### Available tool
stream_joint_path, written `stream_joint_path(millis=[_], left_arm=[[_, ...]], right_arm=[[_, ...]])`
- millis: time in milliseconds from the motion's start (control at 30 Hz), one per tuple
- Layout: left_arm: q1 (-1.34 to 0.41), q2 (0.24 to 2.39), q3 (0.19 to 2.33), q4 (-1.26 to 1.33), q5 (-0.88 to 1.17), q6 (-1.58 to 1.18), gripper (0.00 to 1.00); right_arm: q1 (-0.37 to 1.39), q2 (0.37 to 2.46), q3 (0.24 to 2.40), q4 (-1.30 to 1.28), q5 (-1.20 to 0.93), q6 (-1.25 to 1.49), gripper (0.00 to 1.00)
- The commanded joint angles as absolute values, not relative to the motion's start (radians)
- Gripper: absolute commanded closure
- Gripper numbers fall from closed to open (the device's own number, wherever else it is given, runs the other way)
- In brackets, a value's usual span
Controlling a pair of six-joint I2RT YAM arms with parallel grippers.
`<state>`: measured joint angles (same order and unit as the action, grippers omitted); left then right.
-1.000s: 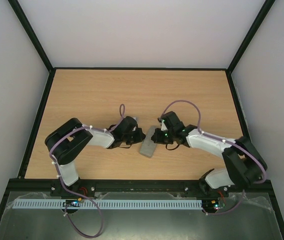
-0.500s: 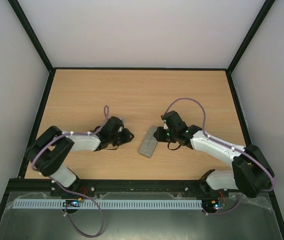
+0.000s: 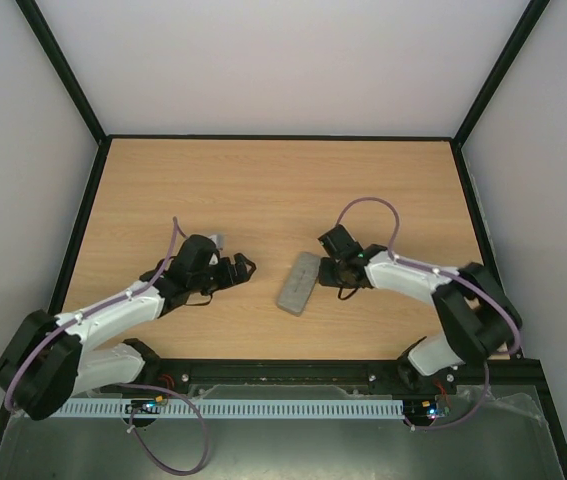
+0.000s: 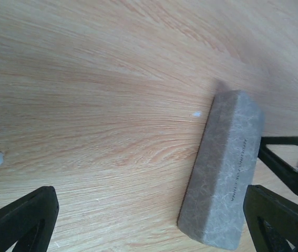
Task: Organize the sunglasses
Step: Adjust the sunglasses case at the center of the board.
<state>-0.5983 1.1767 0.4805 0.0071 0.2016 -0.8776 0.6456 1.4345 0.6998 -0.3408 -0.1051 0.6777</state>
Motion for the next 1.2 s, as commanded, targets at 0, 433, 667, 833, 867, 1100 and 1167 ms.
stream_joint_path(millis=[0, 433, 667, 833, 867, 1100, 1167], left_arm=[[-0.579, 1.106, 0.469, -0.082, 0.199, -0.851, 0.01], [-0.545, 1.038, 0.437, -0.114, 0.195, -0.846, 0.01], [-0.537, 1.070, 0.445, -0.094, 0.204, -0.841, 0.01], [-0.530, 1.080, 0.456, -0.085, 0.211, -0.839, 0.01], [-0.531, 1.073, 0.456, -0.086, 0.208, -0.839, 0.01], [-0.529, 1.032, 0.467, -0.136, 0.194, -0.830, 0.01], [-0.528, 1.014, 0.462, -0.149, 0.187, -0.831, 0.01]], right_arm=[[0.641, 1.582, 0.822, -0.324, -0.089, 0.657, 0.70], [0.685, 1.657, 1.008, -0.358, -0.068, 0.608, 0.64], [0.812, 1.327, 0.806, -0.359, -0.173, 0.711, 0.62], [1.036, 1.274, 0.712, -0.227, -0.204, 0.859, 0.59], [1.060, 1.283, 0.697, -0.204, -0.203, 0.875, 0.59], [1.096, 1.428, 0.674, -0.180, -0.161, 0.893, 0.58], [1.095, 1.455, 0.691, -0.236, -0.086, 0.892, 0.58]])
